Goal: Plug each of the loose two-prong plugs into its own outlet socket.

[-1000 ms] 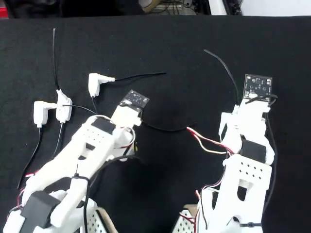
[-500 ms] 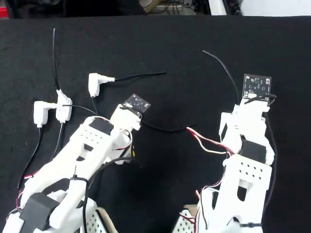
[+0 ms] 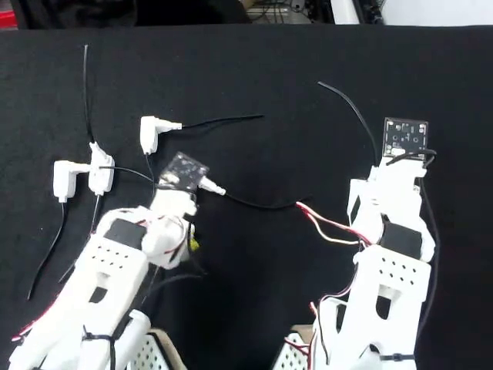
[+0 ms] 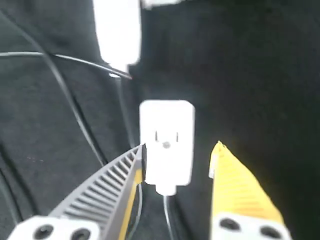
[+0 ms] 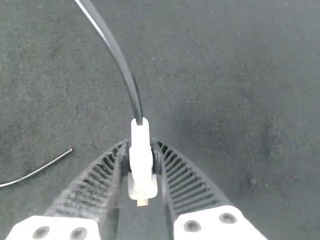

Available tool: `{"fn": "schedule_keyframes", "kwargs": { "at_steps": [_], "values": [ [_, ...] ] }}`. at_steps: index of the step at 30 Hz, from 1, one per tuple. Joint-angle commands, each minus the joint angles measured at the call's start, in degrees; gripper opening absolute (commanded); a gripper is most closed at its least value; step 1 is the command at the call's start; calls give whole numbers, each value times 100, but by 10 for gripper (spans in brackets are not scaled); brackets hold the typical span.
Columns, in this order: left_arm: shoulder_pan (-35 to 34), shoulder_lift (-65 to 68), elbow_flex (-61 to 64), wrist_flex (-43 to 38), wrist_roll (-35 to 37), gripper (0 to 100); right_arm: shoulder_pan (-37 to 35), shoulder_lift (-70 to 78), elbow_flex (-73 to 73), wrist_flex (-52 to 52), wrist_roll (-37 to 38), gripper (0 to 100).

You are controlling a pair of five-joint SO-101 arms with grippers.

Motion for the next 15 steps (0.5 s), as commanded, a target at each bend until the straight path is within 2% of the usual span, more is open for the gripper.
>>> {"fn": "schedule_keyframes", "kwargs": {
  "at_steps": [1,9,15],
  "values": [
    [-163,158,-31,-501,167,228,-79,-101,-31,-105,26,13],
    [75,1213,-92,-1090,536,226,-79,-101,-31,-105,35,13],
    [84,932,-31,-1046,571,223,-79,-101,-31,-114,35,13]
  ]
}}
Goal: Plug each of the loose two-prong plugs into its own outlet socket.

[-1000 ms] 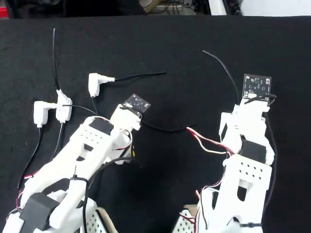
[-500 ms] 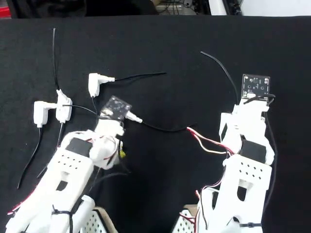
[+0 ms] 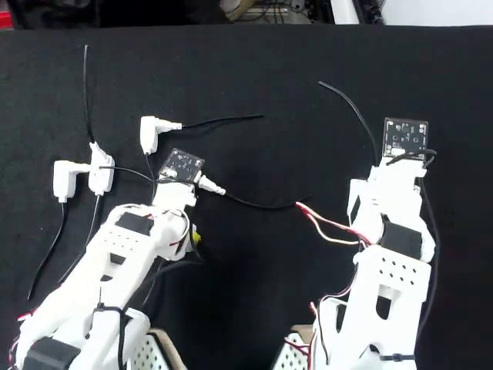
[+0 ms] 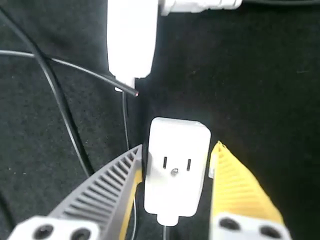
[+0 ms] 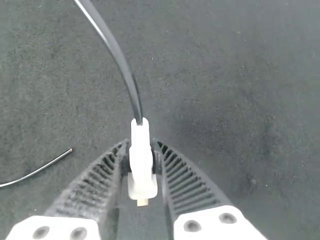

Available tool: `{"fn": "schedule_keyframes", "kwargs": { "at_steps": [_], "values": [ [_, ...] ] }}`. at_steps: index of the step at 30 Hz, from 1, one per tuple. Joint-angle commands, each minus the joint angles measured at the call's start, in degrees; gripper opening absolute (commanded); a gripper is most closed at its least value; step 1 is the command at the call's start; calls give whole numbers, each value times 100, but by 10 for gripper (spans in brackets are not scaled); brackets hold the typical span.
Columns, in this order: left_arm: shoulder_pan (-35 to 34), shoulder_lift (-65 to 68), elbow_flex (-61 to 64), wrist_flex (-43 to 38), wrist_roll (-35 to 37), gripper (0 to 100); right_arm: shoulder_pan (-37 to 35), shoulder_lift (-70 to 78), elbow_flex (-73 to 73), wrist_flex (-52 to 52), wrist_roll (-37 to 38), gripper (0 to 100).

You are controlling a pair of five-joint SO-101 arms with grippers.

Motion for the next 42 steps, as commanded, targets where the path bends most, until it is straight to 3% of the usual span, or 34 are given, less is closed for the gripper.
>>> {"fn": "schedule_keyframes", "kwargs": {
  "at_steps": [1,10,15,19,26,42],
  "values": [
    [40,-404,-13,-53,123,223,-79,-101,-31,-114,35,13],
    [119,-2822,1024,193,290,226,-79,-110,-31,-123,35,13],
    [875,-3473,1367,554,308,224,-79,-110,-31,-123,35,13],
    [927,-3305,1578,-18,308,223,-79,-110,-31,-114,44,13],
    [198,-2418,1182,-149,290,223,-79,-110,-22,-114,44,13],
    [189,-1248,716,-457,281,223,-79,-110,-22,-114,44,13]
  ]
}}
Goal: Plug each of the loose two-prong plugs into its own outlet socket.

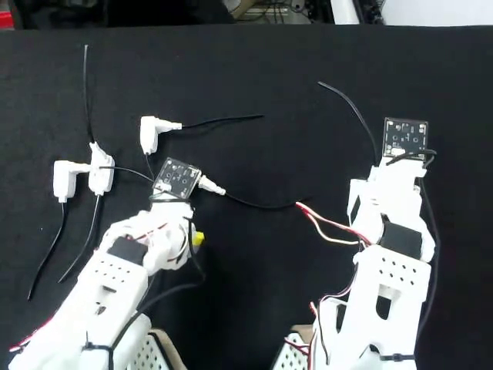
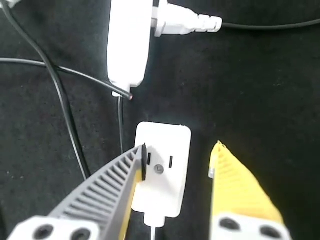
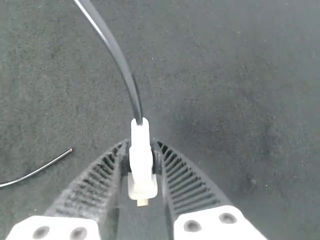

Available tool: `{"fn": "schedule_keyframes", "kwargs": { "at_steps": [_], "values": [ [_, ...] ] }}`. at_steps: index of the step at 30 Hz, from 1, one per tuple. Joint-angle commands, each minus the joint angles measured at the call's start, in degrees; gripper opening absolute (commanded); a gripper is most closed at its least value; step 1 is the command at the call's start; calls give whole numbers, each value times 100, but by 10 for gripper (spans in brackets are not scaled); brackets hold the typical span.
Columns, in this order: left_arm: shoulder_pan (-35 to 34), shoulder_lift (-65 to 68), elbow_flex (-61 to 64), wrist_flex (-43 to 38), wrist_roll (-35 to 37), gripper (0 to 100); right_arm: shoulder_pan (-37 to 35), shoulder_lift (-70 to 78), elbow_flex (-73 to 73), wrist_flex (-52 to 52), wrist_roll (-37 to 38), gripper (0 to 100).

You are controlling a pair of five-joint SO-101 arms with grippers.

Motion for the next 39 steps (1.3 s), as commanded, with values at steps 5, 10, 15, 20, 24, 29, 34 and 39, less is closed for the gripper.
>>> {"fn": "schedule_keyframes", "kwargs": {
  "at_steps": [5,10,15,20,24,29,34,39],
  "values": [
    [-22,914,-725,44,18,223,-79,-110,-22,-114,53,13],
    [-22,1618,-1244,563,-325,223,-88,-110,-22,-114,149,13],
    [-110,2075,-1525,1248,-659,223,-88,-110,-22,-114,158,13],
    [-356,2198,-1534,1538,-1231,223,-88,-110,-22,-114,158,13],
    [-365,2215,-1569,1486,-1327,223,-88,-110,-22,-105,158,13],
    [-374,2224,-1622,1477,-1345,227,-88,-110,-22,-105,158,13],
    [-391,2207,-1560,1204,-1327,213,-88,-110,-22,-105,158,13],
    [-286,2154,-1613,879,-1310,29,-88,-110,-22,-105,158,13]
  ]
}}
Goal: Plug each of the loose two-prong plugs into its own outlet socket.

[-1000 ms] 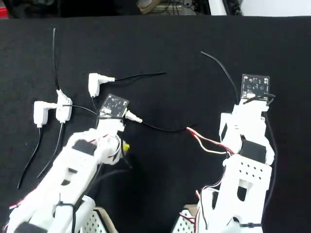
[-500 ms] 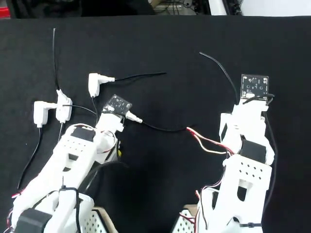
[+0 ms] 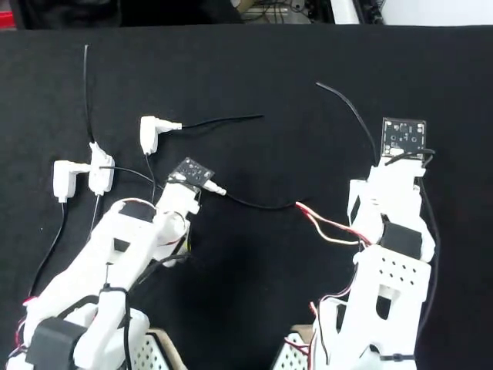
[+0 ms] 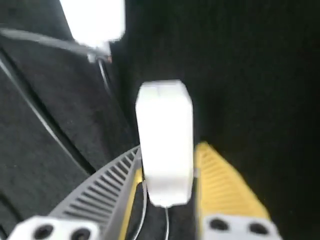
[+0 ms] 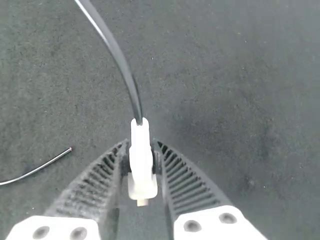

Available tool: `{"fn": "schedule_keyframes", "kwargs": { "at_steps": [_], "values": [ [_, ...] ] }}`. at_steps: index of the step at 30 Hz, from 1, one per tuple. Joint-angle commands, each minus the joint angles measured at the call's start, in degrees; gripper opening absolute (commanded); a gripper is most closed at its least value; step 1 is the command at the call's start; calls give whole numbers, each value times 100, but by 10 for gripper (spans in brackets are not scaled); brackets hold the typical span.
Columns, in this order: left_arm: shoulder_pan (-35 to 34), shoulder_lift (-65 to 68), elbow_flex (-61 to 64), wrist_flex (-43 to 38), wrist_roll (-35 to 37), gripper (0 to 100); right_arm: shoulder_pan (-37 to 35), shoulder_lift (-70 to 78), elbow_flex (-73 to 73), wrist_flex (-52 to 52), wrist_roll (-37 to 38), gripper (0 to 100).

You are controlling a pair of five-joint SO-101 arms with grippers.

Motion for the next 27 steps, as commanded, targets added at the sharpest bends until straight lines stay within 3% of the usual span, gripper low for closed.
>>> {"fn": "schedule_keyframes", "kwargs": {
  "at_steps": [1,7,12,16,23,27],
  "values": [
    [119,-97,-136,-176,-18,29,-88,-110,-22,-105,53,13],
    [1112,-185,-48,325,-18,30,-88,-110,-22,-114,62,13],
    [2000,-1090,4,659,193,30,-88,-110,-22,-114,62,13],
    [1859,-1354,127,53,-220,51,-229,-110,-13,-105,62,12],
    [1815,-747,382,-132,-686,371,-264,-127,57,-114,211,12],
    [1253,-607,145,-185,-870,366,-264,-127,57,-114,220,12]
  ]
}}
